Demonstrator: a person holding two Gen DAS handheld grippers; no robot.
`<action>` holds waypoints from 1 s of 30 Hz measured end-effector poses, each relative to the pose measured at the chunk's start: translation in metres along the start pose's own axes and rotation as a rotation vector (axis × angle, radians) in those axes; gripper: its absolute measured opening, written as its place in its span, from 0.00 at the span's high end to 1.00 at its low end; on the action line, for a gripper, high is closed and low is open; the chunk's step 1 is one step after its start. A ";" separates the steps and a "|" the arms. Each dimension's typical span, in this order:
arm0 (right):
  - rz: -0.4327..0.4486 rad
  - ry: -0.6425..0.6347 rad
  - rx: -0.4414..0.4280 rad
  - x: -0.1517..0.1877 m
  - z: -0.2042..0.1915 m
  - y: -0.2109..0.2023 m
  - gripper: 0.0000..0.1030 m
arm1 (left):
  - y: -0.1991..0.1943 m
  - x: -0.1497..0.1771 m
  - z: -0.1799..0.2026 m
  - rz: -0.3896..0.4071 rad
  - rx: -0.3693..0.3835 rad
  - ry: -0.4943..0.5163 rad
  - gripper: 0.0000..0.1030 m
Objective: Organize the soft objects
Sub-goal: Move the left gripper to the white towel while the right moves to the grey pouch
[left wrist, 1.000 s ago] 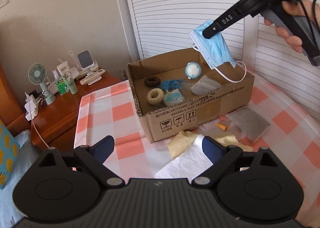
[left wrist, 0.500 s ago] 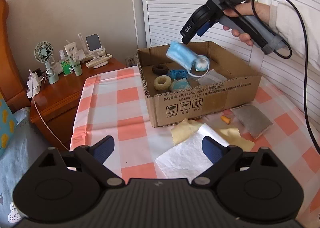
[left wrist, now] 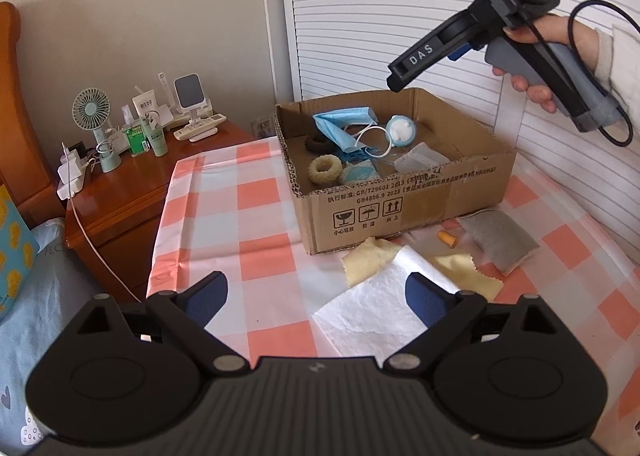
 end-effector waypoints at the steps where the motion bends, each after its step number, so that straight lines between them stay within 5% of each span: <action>1: 0.000 0.000 -0.006 0.004 0.000 -0.006 0.00 | -0.002 0.000 0.000 0.006 -0.001 0.001 0.04; 16: -0.018 0.136 0.019 0.104 0.002 -0.065 0.00 | -0.015 0.009 -0.001 0.002 -0.014 -0.001 0.02; 24: -0.151 0.195 0.059 0.177 -0.008 -0.048 0.00 | -0.009 0.012 0.007 -0.018 0.007 0.011 0.02; 30: -0.202 0.208 0.055 0.194 -0.016 -0.035 0.00 | -0.001 0.012 0.012 -0.043 0.020 0.017 0.02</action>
Point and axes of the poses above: each gripper's, at about its wrist camera, not at the fingertips, and y roughly the way its jaws point, z to its right, x to its underside, the point moved 6 cm from there along y, roughly the way its jaws point, and after that the axes turned 15 degrees about x, right-handed, at the moved point
